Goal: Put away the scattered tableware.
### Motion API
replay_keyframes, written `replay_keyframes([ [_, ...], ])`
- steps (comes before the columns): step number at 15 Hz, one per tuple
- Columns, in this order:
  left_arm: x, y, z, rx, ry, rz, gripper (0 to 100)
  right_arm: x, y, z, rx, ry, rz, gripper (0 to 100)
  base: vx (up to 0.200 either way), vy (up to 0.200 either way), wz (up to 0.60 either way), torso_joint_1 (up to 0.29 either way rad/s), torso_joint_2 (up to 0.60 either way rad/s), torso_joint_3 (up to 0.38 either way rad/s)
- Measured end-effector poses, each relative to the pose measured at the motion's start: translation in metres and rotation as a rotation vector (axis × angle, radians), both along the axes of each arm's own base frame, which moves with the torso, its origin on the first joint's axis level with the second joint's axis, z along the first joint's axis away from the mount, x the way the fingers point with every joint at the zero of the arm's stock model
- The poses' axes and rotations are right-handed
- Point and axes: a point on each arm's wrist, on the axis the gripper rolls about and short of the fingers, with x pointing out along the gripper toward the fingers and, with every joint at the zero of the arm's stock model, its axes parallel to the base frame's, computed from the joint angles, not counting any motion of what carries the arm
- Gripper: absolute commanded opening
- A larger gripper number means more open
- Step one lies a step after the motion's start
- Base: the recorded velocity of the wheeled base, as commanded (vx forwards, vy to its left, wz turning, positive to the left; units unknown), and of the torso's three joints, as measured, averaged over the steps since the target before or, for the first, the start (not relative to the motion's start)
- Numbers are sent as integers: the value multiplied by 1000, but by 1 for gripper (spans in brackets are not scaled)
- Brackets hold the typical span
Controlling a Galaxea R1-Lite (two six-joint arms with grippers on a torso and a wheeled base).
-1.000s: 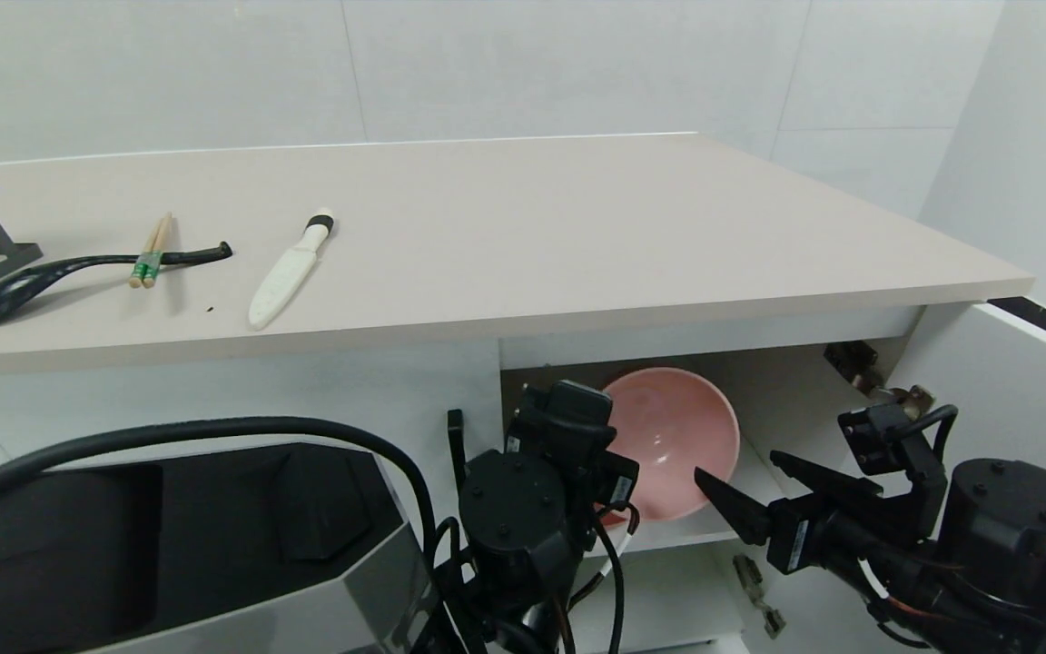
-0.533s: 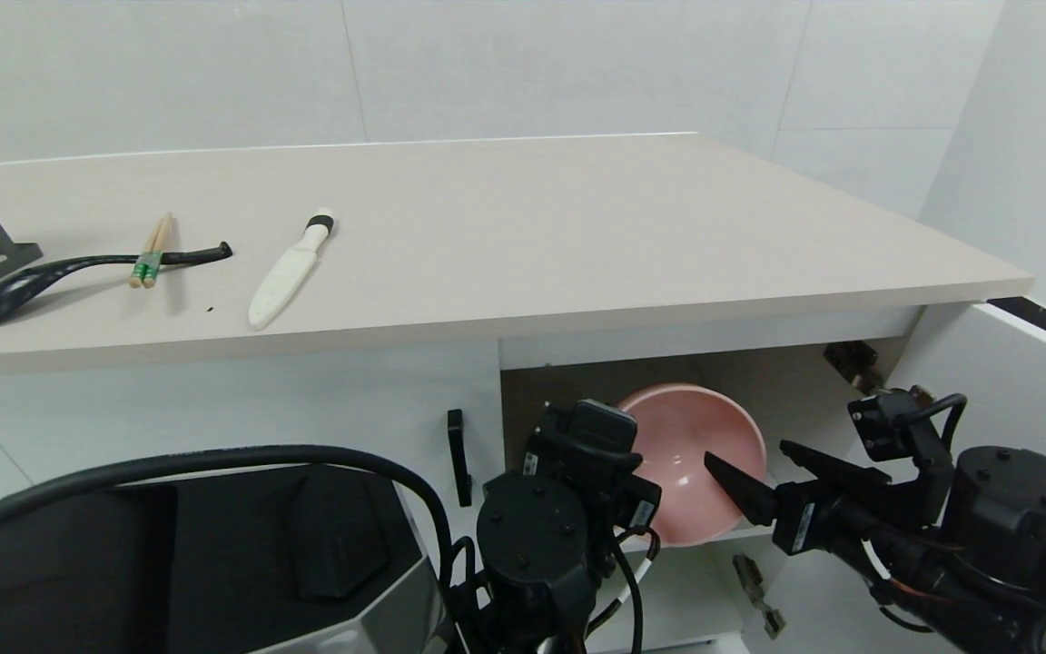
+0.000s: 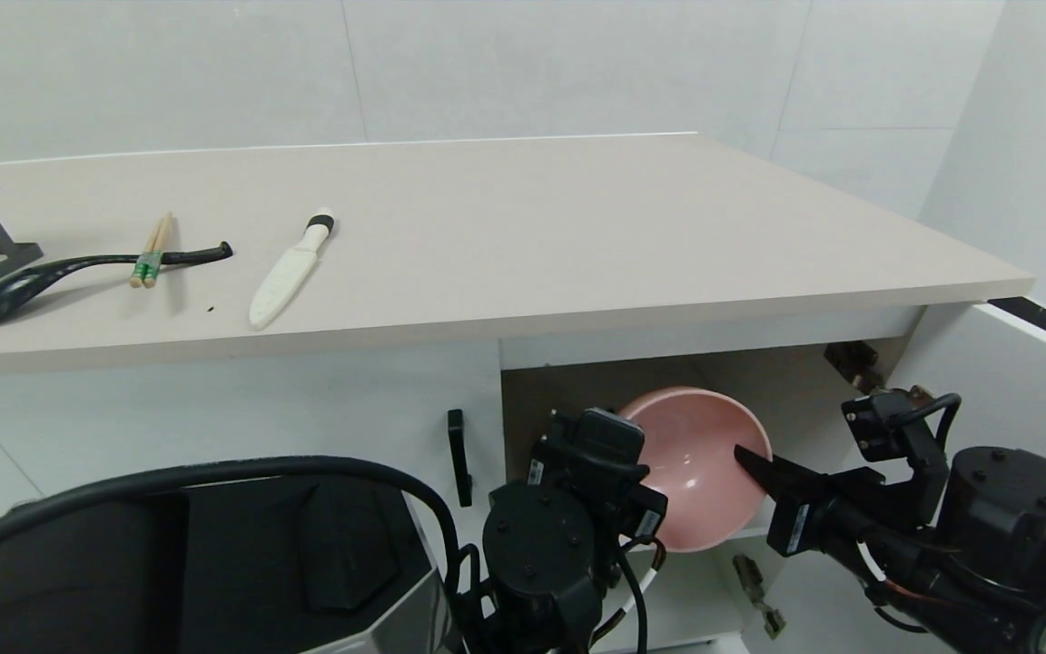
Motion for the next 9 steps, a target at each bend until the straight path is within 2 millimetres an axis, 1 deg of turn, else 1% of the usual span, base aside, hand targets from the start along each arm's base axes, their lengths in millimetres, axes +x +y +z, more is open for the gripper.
replay_keyframes([
  [4, -3, 0, -1, 7, 3, -6, 100, 3, -1, -2, -1, 3, -9, 0, 0, 0, 0, 0, 0, 0],
  [5, -6, -1, 0, 8, 5, -15, 100, 3, -1, -3, -4, 11, -12, 0, 0, 0, 0, 0, 0, 0],
  [9, -32, 4, 4, 31, 20, -104, 100, 7, -3, -14, -20, 54, -30, 0, 0, 0, 0, 0, 0, 0],
])
